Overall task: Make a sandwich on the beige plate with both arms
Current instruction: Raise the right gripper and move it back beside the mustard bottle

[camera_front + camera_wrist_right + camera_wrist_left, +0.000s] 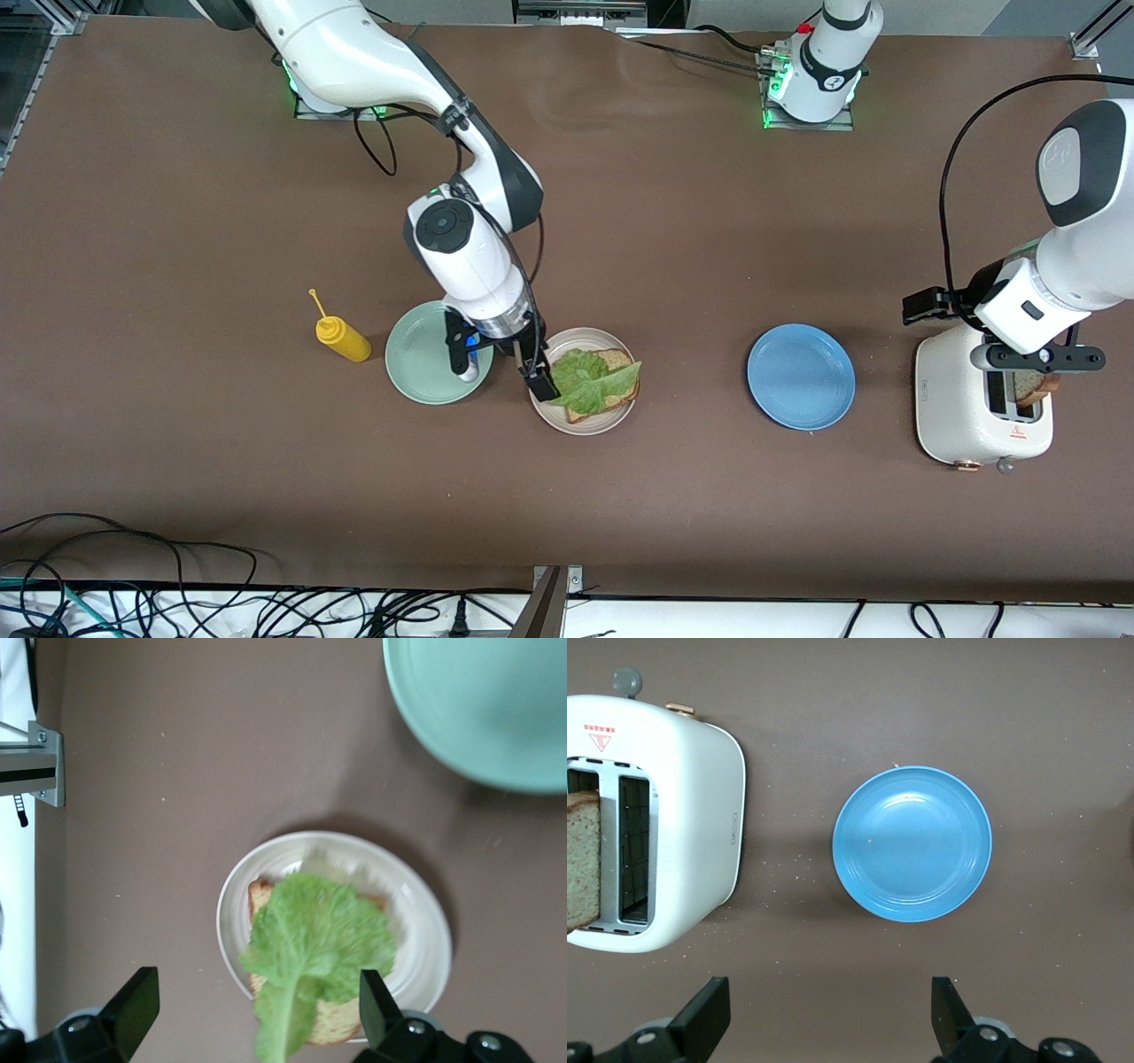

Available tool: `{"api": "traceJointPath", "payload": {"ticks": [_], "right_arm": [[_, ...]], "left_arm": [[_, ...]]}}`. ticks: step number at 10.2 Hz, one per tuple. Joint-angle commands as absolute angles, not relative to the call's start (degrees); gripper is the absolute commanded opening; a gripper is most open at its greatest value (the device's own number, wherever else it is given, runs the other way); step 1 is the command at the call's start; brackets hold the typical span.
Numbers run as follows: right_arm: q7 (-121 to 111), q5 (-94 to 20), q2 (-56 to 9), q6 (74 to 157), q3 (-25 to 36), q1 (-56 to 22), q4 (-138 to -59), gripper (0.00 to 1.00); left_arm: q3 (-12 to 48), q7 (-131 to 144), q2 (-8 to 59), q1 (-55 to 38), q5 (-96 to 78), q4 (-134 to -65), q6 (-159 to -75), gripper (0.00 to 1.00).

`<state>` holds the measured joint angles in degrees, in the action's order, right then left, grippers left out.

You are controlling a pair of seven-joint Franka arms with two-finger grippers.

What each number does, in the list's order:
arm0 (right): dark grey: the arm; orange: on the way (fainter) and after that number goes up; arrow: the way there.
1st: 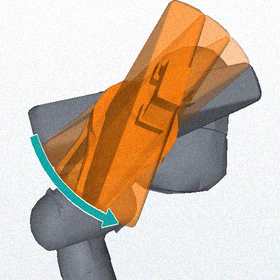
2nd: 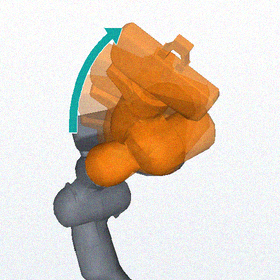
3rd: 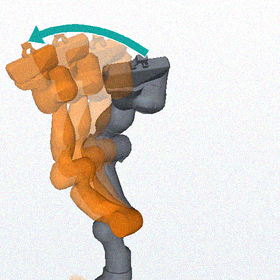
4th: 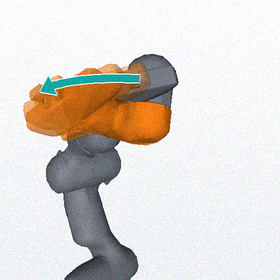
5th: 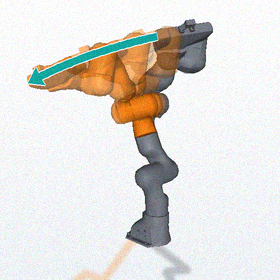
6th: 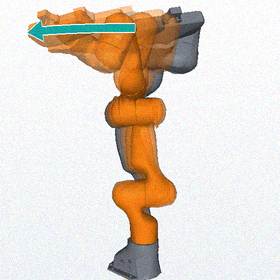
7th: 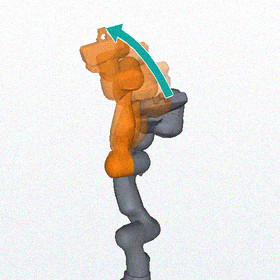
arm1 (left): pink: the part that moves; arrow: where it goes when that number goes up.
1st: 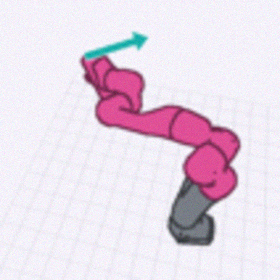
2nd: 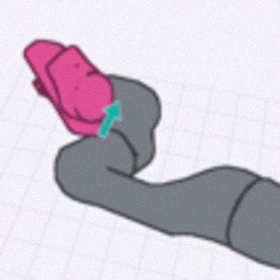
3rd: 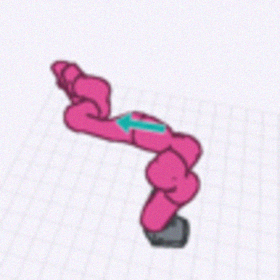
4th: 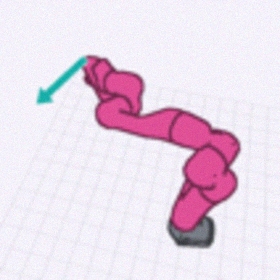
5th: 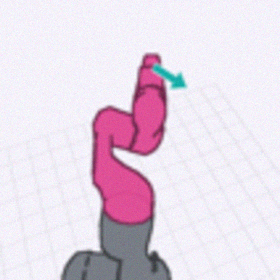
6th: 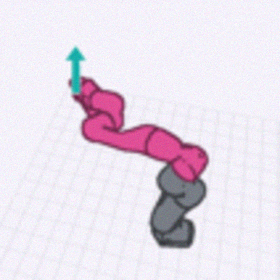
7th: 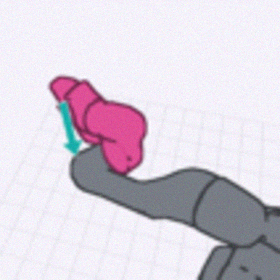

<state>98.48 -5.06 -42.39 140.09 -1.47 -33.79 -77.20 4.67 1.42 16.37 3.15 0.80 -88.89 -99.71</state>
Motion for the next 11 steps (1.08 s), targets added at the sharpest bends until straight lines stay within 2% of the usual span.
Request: {"api": "traceJointPath", "payload": {"ticks": [1,4,9,11], "right_arm": [[85.14,-4.22,-38.07,130.73,-1.49,-31.3,-77.61,1.0],[71.59,-4.04,-33.94,120.27,-0.28,-27.7,-78.04,1.0],[36.19,-4.05,-27.43,101.46,10.01,-27.69,-78.4,1.0],[27.47,-4.04,-23.58,96.79,13.78,-27.69,-80.23,1.0]], "left_arm": [[5.27,0.0,16.0,3.96,-0.44,-89.21,-99.14,1.0],[5.27,0.0,16.0,3.96,-0.44,-89.12,-99.14,1.0],[5.27,0.0,16.0,3.96,-0.44,-89.12,-99.14,1.0],[5.27,0.0,16.0,3.96,-0.44,-89.12,-99.23,1.0]]}}
